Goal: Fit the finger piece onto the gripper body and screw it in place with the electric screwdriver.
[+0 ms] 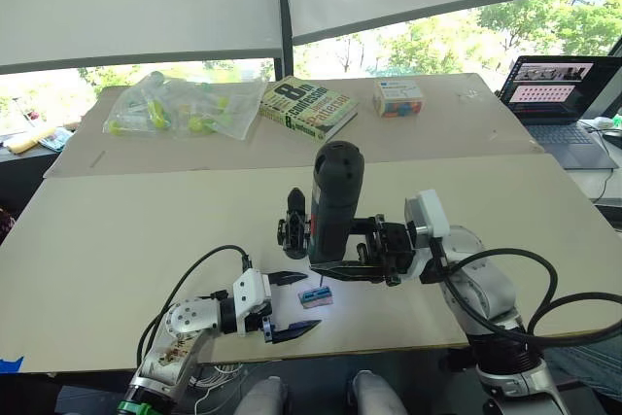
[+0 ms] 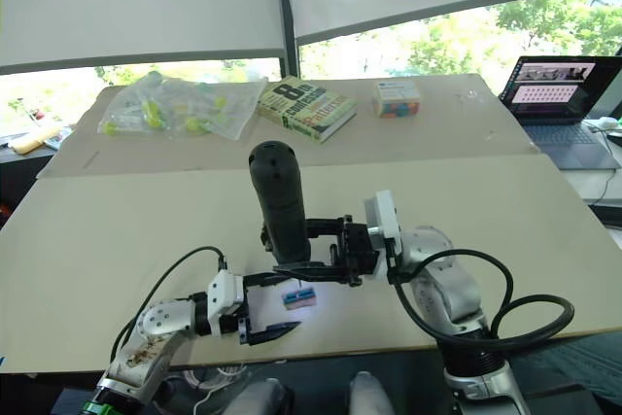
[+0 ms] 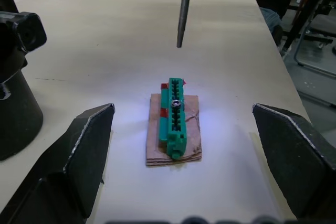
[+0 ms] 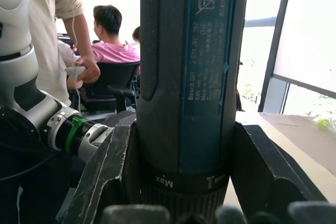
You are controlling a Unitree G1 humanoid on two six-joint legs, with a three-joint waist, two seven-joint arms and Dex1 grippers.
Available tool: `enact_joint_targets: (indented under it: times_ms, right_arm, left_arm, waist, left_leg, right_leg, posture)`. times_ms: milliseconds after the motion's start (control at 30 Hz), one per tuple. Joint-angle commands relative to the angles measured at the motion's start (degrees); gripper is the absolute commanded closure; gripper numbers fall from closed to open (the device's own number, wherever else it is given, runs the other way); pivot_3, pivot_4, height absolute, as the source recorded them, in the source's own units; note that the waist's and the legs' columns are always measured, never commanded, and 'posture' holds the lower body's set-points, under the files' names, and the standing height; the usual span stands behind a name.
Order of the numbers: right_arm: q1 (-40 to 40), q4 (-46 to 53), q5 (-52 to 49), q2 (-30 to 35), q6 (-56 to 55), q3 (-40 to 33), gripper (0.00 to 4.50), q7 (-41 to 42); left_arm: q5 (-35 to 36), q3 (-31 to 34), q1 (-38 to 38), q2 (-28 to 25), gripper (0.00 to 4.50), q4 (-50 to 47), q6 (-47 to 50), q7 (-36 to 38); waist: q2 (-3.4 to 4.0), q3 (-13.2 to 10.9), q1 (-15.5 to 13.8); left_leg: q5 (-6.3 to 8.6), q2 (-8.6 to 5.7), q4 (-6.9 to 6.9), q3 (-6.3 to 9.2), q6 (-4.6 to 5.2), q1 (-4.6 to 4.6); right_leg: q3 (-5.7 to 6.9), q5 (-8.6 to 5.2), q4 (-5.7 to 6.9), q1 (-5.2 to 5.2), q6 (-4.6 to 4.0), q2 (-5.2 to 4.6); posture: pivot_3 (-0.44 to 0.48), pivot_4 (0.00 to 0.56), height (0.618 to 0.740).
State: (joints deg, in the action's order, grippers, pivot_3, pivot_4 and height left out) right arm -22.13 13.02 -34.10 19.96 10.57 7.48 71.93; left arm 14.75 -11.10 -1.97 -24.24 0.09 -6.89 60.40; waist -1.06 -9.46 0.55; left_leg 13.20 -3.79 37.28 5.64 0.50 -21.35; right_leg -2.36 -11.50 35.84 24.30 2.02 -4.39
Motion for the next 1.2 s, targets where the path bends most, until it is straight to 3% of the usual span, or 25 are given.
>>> enact_joint_targets:
  times_ms: [33, 1200]
  right_arm:
    - [-2.1, 0.5, 0.4, -0.9, -2.3, -0.1, 2.55, -0.7]
    - [-3.0, -2.4, 0.9, -2.0, -1.1, 2.3, 2.55, -1.1]
  left_arm:
    - [-0.5, -0.7, -0.2, 0.7, 0.07, -0.4, -0.2, -1.2]
    - [-0.2, -1.6, -0.4, 0.6, 0.07, -1.7, 3.8, -1.4]
  waist:
    - [0.0, 0.0, 0.1]
    - [0.0, 0.0, 0.1]
  left_leg:
    - [0.0, 0.0, 0.0, 0.0, 0.0, 0.0]
    - [0.0, -0.01, -0.01, 0.0, 0.0, 0.0]
  right_leg:
    - [0.0, 0.0, 0.0, 0.0, 0.0, 0.0]
    - [-0.01, -0.01, 0.0, 0.0, 0.01, -0.01]
  posture:
    - [0.0, 0.15, 0.74]
    - [0.0, 0.15, 0.74]
